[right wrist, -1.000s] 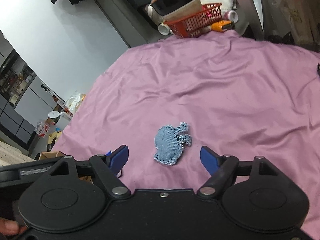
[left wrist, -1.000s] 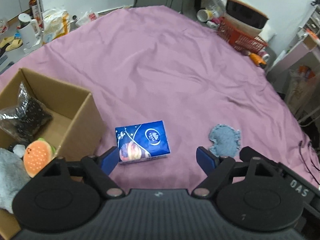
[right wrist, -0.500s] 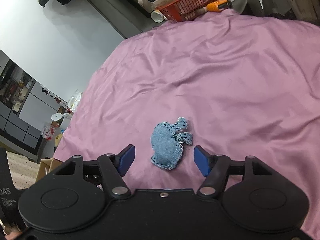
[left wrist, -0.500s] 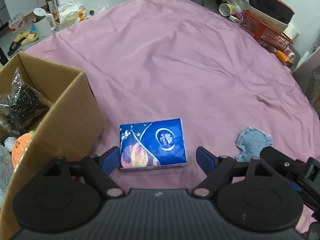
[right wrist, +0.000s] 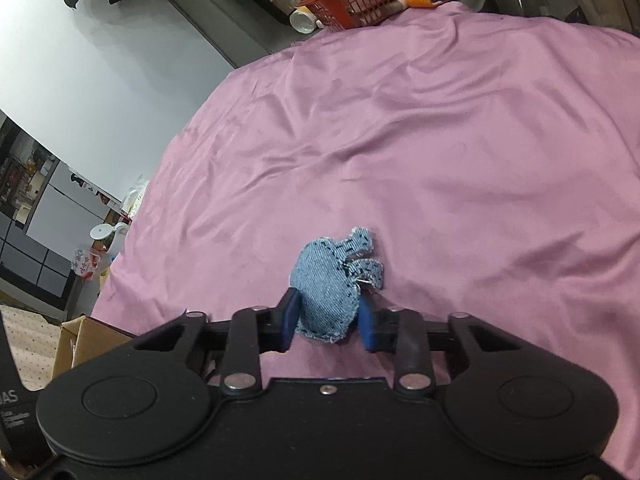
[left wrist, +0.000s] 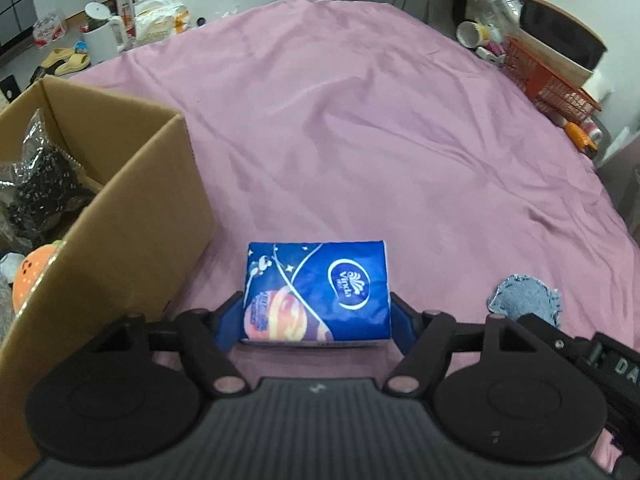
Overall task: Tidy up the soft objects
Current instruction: 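Move the left tool to the blue tissue pack while the right approaches the denim patch, then grasp the tissue pack with the left tool while the right grasps the denim patch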
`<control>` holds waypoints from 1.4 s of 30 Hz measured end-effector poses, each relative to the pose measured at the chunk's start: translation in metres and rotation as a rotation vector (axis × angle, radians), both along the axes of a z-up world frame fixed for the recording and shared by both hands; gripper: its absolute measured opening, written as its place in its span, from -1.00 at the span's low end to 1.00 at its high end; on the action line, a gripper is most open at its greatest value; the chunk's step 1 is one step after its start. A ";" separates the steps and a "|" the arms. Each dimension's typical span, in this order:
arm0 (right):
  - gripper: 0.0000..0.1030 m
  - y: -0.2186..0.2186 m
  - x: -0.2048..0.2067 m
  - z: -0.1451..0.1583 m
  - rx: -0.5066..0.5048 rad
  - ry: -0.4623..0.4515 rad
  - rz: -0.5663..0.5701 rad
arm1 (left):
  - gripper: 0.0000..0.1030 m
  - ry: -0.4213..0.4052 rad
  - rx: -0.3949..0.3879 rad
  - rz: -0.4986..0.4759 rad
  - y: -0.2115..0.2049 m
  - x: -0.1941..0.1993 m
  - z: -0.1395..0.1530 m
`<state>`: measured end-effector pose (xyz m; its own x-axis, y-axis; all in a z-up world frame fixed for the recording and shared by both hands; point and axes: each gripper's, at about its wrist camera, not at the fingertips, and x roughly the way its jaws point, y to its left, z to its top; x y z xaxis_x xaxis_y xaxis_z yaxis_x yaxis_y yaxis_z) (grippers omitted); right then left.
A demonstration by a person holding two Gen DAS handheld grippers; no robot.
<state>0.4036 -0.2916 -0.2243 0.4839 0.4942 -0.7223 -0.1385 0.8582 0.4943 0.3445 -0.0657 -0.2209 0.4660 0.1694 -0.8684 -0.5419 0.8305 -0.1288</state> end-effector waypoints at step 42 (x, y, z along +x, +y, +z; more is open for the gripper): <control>-0.62 0.042 -0.134 0.134 -0.028 -0.275 0.019 | 0.38 -0.176 -0.024 -0.164 0.078 -0.110 0.129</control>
